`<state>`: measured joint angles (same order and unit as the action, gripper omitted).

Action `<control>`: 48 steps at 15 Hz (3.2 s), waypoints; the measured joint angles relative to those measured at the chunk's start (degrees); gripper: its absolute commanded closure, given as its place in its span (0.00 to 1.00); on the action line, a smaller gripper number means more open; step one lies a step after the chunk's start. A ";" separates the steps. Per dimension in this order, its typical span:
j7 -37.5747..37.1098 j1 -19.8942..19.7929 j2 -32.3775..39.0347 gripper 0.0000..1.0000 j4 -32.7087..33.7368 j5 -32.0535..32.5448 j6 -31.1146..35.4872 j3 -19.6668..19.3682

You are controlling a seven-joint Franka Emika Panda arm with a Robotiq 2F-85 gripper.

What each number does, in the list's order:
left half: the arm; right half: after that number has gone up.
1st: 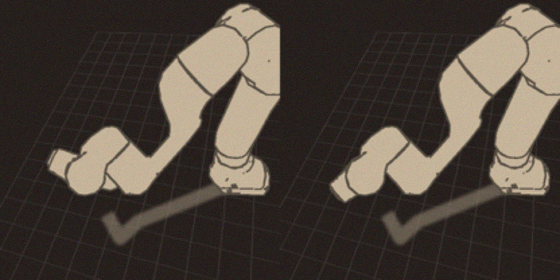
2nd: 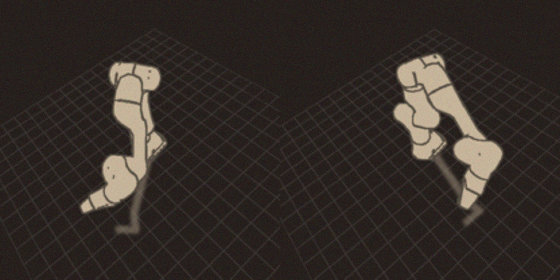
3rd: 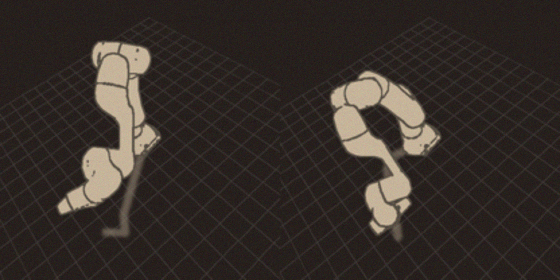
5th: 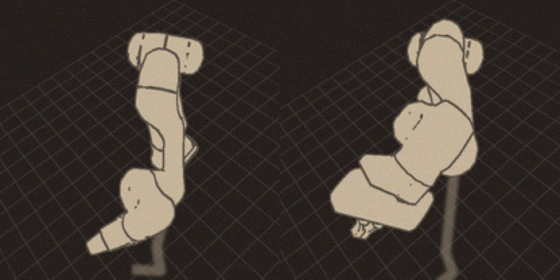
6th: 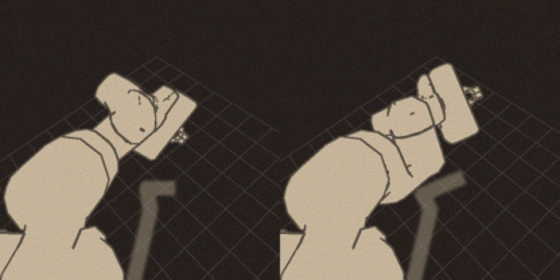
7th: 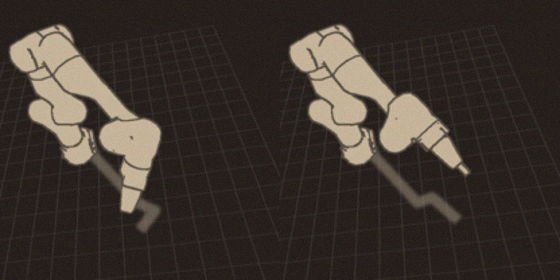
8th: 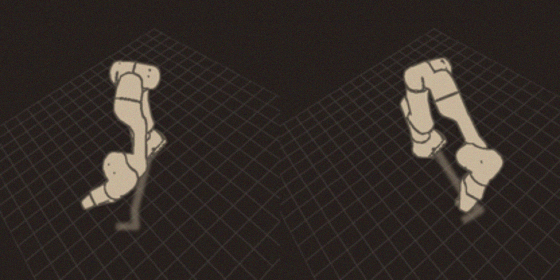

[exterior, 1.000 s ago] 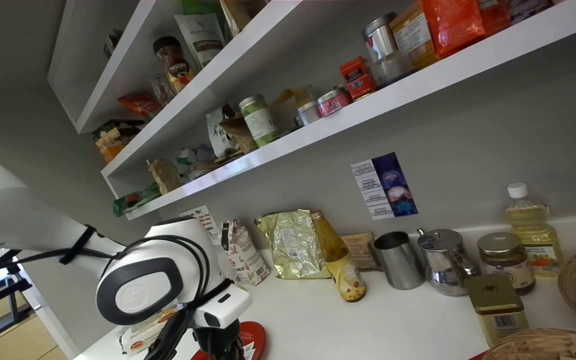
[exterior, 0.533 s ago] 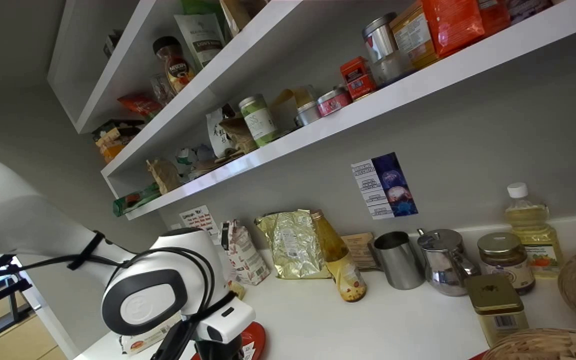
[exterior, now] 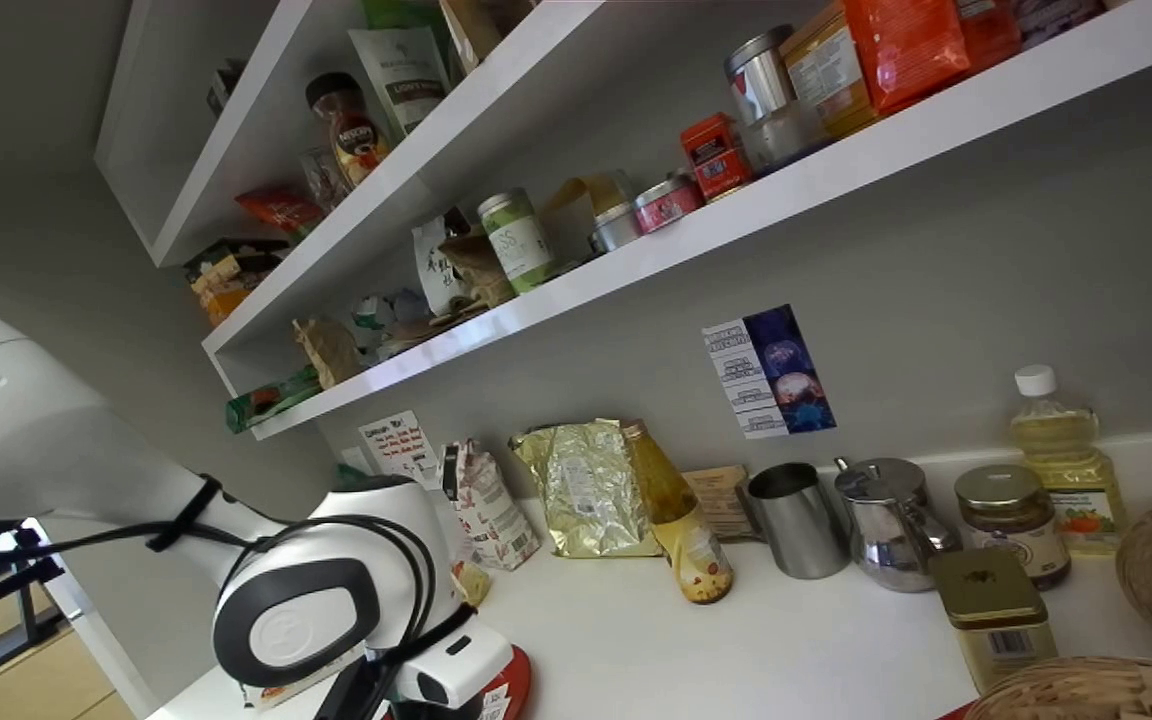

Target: Put the red mug on the red plate.

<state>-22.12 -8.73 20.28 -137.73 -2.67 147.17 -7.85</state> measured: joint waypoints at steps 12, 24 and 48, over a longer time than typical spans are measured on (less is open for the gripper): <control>0.44 2.84 -0.95 0.98 0.16 -1.12 0.02 1.13; 0.13 11.57 -11.56 0.98 0.38 -0.49 0.00 6.42; -1.87 18.29 -4.26 0.98 -0.52 -0.52 0.03 12.07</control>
<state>-23.99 9.57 16.02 -138.25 -3.20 147.21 4.22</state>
